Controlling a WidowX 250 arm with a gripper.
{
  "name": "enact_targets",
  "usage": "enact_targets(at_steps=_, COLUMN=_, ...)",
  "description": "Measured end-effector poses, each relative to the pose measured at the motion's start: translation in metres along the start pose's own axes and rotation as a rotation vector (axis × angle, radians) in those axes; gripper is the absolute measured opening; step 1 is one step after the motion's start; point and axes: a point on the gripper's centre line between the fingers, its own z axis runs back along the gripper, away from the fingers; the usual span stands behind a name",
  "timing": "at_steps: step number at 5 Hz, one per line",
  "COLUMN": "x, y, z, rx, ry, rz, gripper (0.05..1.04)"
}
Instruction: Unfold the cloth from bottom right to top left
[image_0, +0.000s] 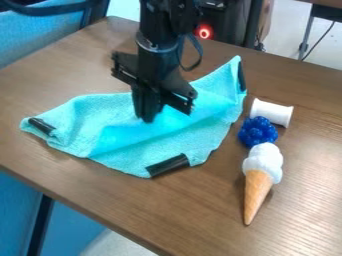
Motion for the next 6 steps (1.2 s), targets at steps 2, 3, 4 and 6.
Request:
enact_targets(at_steps=2, x=0.018, y=0.051, z=0.003, rx=0.160, ry=0.015, rz=-0.130, gripper=0.059)
enact_targets(at_steps=3, x=0.026, y=0.069, z=0.002, rx=0.179, ry=-0.013, rz=-0.276, gripper=0.059)
enact_targets(at_steps=4, x=0.042, y=0.081, z=-0.006, rx=0.174, ry=-0.058, rz=-0.416, gripper=0.059)
enact_targets(at_steps=6, x=0.074, y=0.105, z=-0.016, rx=0.239, ry=-0.049, rz=-0.518, gripper=0.059)
